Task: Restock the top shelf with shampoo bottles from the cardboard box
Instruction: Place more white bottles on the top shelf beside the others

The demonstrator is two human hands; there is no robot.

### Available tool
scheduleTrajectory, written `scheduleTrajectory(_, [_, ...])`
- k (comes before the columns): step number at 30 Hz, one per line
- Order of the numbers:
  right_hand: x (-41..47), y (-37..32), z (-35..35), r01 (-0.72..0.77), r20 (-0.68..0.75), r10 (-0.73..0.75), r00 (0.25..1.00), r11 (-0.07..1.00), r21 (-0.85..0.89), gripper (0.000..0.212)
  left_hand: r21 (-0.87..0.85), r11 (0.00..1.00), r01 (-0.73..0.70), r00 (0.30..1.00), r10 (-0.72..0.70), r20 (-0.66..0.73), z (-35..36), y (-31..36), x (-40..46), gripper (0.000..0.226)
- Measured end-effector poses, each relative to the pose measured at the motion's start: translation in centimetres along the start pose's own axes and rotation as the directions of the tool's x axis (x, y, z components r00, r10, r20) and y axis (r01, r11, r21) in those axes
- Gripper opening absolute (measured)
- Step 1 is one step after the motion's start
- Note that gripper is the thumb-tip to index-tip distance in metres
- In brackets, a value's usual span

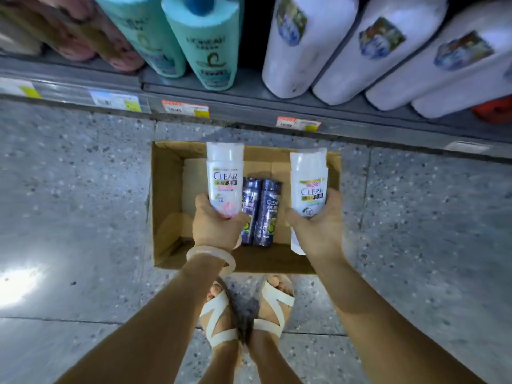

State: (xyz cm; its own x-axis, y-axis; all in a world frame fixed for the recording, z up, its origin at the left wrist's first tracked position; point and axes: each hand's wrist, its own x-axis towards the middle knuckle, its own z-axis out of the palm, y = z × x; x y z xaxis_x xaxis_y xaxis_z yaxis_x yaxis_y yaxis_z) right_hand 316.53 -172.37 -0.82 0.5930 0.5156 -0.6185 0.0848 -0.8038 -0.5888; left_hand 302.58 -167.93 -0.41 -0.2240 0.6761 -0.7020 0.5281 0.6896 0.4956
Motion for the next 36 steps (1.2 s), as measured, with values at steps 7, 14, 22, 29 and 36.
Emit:
scheduleTrajectory(7, [-10.4,-14.8,-11.0,0.21,-0.093,-0.19,0.977,0.917,0.338,0.052,-0.2,0.938,-0.282,0.952,0.299,0.059,-7.7,14.1,-13.7,0.031])
scheduleTrajectory(14, [-23.6,-27.2,-25.8,0.454,-0.285,-0.363,0.887,0.794,0.403,0.046,-0.342,0.774,-0.532,0.823,0.568,0.006,-16.4,26.5,-30.3,0.034])
scheduleTrajectory(22, [-35.1,-38.1,-41.4,0.697,-0.525,-0.495,0.693,0.647,0.31,0.056,-0.293,0.496,-0.817,0.536,0.841,-0.071,-22.6,40.1,-47.2,0.042])
scheduleTrajectory(29, [-38.5,-42.0,-54.8,0.812,-0.606,-0.562,0.563,0.513,0.278,0.052,-0.305,0.268,-0.914,0.327,0.931,-0.162,-20.8,48.4,-58.9,0.044])
scheduleTrajectory(36, [-34.7,-40.7,-65.9,0.837,-0.502,-0.676,0.539,0.497,0.229,0.05,-0.404,0.318,-0.858,0.433,0.871,-0.232,-13.0,51.7,-63.8,0.04])
